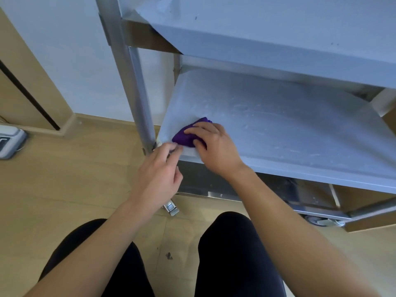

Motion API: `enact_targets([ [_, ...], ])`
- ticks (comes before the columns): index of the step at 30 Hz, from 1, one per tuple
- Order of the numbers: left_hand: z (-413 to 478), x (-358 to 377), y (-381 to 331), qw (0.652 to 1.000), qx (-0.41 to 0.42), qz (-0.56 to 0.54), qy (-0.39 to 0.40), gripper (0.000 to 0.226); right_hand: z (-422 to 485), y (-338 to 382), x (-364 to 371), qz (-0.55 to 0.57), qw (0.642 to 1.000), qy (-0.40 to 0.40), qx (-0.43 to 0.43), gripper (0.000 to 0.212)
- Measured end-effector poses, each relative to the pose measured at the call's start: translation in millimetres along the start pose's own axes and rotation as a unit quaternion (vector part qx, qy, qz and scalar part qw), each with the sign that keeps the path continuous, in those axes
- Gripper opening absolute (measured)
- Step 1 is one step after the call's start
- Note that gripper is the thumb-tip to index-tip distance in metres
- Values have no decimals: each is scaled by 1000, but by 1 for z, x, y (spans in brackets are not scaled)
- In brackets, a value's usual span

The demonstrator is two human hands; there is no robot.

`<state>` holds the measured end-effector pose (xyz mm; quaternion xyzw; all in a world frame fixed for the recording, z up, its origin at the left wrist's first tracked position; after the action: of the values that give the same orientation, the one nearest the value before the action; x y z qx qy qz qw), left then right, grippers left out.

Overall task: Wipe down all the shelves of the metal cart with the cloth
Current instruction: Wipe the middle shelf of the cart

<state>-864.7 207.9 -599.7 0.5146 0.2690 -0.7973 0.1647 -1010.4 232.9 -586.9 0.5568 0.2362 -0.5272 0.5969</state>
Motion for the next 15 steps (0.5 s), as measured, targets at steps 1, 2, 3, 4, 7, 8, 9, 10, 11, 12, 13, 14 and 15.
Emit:
enact_targets([
  [1, -1, 1, 0, 1000, 5, 3, 1, 53, 4, -4, 0, 5, 1000, 2, 9, 36],
  [2, -1, 1, -1, 1000, 9, 6, 1, 53, 10, -9, 0, 7, 1000, 5, 20, 36],
  [3, -1, 1, -2, 1000, 13, 10, 2, 53, 15, -13, -1, 5, 999, 9, 31, 36],
  [4, 0, 1, -3, 1000, 16, 16, 5, 53, 20, -16, -1, 6, 999, 13, 40, 36],
  [7, 0, 0, -6, 1000, 15, 24, 12, 52, 24, -12, -1, 20, 999, 11, 39, 37],
  [8, 0, -1, -7, 1000, 10, 25, 12, 51, 22, -9, 0, 24, 999, 9, 25, 36],
  [9, -1, -2, -7, 1000, 5, 27, 10, 51, 18, -5, 1, 29, 1000, 8, 5, 36],
  [10, -1, -2, -8, 999, 0, 32, 8, 50, 15, -1, 2, 33, 999, 10, -18, 35],
  [11, -1, -3, -9, 999, -3, 40, 6, 50, 14, 1, 3, 39, 999, 14, -35, 34],
  [12, 0, -2, -11, 999, -5, 48, 7, 50, 14, 2, 4, 44, 998, 19, -44, 34],
  [13, 0, -2, -13, 998, -8, 56, 9, 50, 17, 1, 5, 49, 997, 24, -47, 34],
  [14, 1, -2, -15, 998, -12, 63, 12, 50, 22, 1, 6, 53, 997, 33, -48, 34],
  [15, 1, -2, -16, 997, -14, 71, 16, 50, 26, 1, 8, 53, 996, 44, -48, 34],
])
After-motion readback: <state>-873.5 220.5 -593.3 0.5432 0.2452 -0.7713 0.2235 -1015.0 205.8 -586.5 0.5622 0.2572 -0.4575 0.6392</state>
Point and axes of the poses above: each hand's wrist, its own z-axis towards the middle knuckle, its own x-axis out of the palm, y = z × x, the point moved 7 cm from there along z, towards the middle knuckle, and after that the axes turned 1 degree about x, right-handed, at the moved point
